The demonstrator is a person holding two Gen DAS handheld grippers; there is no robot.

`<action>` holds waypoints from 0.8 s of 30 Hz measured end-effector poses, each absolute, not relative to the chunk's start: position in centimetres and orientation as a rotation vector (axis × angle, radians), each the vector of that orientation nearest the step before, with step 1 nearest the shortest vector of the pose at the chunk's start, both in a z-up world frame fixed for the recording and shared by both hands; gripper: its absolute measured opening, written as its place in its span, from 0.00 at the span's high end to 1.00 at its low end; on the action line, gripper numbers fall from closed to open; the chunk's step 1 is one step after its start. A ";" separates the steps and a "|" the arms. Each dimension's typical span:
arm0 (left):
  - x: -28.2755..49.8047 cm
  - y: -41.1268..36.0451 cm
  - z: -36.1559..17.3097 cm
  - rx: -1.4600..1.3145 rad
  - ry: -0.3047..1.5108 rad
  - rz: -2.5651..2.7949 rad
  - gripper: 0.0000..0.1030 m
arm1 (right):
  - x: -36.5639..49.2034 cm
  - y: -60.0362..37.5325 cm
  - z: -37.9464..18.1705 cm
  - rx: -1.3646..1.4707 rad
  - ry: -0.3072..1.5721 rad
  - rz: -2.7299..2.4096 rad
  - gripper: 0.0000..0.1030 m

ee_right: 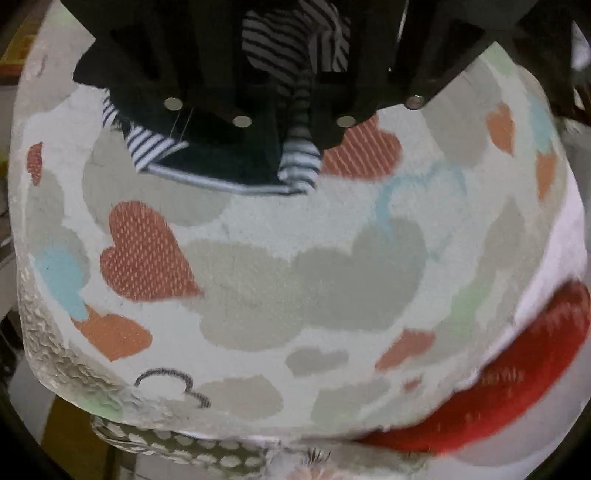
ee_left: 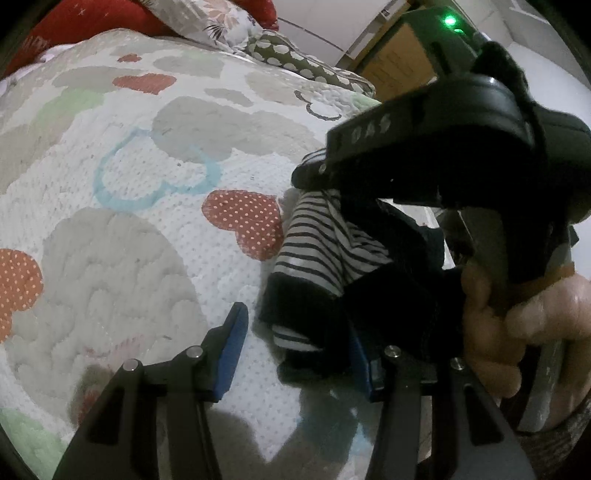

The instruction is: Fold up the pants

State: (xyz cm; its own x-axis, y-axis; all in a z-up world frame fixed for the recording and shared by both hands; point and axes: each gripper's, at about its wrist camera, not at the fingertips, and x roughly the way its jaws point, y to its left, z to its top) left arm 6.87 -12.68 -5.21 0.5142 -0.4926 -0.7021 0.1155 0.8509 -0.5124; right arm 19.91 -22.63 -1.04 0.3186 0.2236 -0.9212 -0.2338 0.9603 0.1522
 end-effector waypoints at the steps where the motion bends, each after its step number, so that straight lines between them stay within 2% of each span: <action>1: 6.9 -12.6 -5.2 -0.439 0.968 -0.378 0.51 | 20.1 -22.6 -0.8 0.001 1.203 0.299 0.88; 5: 7.1 -12.3 -5.1 -0.441 0.977 -0.383 0.51 | 21.3 -22.2 -1.3 0.012 1.216 0.291 0.89; 8: 7.5 -10.9 -4.6 -0.473 1.028 -0.411 0.51 | 21.5 -22.7 -1.4 0.100 1.227 0.353 0.82; 9: 7.5 -10.5 -4.3 -0.485 1.040 -0.417 0.51 | 21.3 -23.8 -0.7 0.156 1.213 0.374 0.78; 11: 7.3 -9.2 -3.5 -0.495 1.043 -0.407 0.51 | 20.4 -26.0 1.2 0.251 1.140 0.386 0.51; 12: 7.2 -8.7 -3.1 -0.493 1.034 -0.396 0.51 | 19.7 -27.6 2.2 0.283 1.099 0.374 0.47; 17: 8.4 -8.7 -1.2 -0.439 0.994 -0.366 0.51 | 15.2 -33.9 4.7 0.216 1.004 0.310 0.46; 24: 10.4 -13.3 0.3 -0.257 0.960 -0.384 0.51 | 10.1 -37.4 2.0 0.286 1.032 0.338 0.40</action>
State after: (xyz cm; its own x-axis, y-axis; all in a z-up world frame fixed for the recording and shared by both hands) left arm 10.42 -13.26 0.28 0.5138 -0.4275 -0.7438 0.2029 0.9030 -0.3787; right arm 10.07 -37.41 2.03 0.4701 0.4037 -0.7849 -0.1385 0.9120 0.3861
